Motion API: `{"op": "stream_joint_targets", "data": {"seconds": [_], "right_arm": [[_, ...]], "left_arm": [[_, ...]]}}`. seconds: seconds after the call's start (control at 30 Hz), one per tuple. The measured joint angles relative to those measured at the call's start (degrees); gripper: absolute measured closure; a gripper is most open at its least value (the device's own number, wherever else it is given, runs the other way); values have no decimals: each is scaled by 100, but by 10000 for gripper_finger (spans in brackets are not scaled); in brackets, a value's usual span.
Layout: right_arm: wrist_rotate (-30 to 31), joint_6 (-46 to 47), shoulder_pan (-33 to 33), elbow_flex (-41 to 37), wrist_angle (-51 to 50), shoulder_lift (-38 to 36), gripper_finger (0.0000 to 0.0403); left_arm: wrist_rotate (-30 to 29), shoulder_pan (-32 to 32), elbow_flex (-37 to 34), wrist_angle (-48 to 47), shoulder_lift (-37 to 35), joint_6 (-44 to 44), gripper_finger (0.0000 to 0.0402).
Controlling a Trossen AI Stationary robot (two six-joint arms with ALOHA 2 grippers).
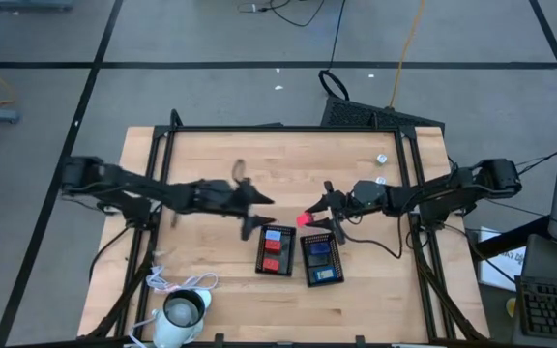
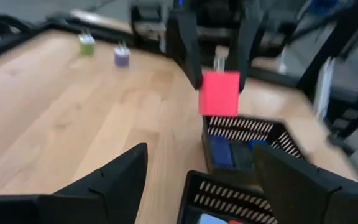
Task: Pick & Place Office items
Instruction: Put the pink charger adapter into the left black basket
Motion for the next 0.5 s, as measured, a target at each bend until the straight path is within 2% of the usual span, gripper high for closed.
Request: {"op": "stream_joint_targets", "data": {"seconds": [0.23, 0.5], "right_arm": [[-3, 0, 13, 0, -53, 2, 252], [-3, -13, 13, 0, -120, 2, 252]], "left_arm": [[11, -56, 1417, -688, 1448, 430, 110], [15, -209, 2166, -736, 2295, 675, 110]]}}
